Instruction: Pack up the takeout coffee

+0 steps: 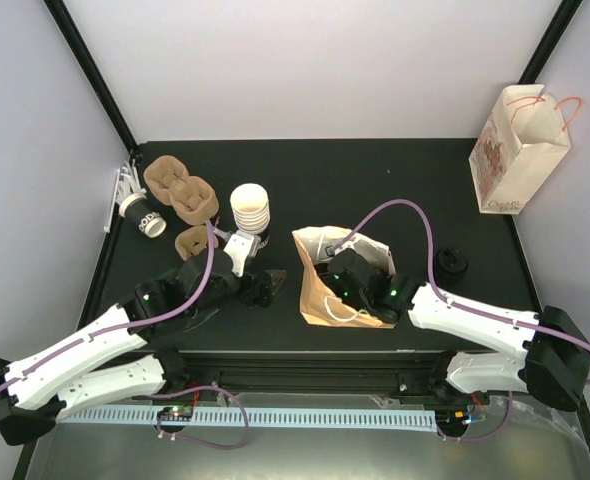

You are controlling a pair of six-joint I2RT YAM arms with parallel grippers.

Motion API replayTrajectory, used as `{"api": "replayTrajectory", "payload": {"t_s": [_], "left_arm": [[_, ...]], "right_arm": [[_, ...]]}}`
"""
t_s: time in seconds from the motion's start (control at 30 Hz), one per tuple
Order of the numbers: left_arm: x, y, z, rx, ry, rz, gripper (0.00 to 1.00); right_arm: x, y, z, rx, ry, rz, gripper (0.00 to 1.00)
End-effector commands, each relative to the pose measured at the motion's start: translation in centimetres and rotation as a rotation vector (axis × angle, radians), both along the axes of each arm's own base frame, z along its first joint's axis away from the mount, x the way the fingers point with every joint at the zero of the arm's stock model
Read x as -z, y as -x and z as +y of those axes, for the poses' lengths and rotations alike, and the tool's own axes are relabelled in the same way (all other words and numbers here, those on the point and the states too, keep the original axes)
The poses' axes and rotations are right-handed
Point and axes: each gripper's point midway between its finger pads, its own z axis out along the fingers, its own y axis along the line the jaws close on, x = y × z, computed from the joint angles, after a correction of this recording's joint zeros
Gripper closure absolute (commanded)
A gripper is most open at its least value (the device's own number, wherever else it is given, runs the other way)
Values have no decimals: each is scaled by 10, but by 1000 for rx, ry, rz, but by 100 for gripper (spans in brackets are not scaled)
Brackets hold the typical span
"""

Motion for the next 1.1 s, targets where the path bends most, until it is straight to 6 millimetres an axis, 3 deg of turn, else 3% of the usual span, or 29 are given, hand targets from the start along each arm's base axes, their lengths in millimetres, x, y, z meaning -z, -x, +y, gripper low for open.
{"api": "replayTrajectory", "payload": {"t_s": [0.0,0.1,0.4,0.63,0.87,1.07], "left_arm": [[-29,-3,-8,23,56,-53,1],[-34,-3,-8,30,59,-60,1],[-40,-1,-9,48,58,-69,1],[-45,0,-12,68,58,-74,1],[-50,-1,-20,99,40,-69,1],[-68,-4,-35,148,59,-75,1]], "right_arm": [[81,70,-68,-27,339,361,56],[72,66,-67,-24,335,337,55],[51,59,-63,-19,307,296,25],[24,52,-61,-15,280,245,0],[1,49,-56,-29,253,217,0],[-31,45,-51,-48,221,173,0]]}}
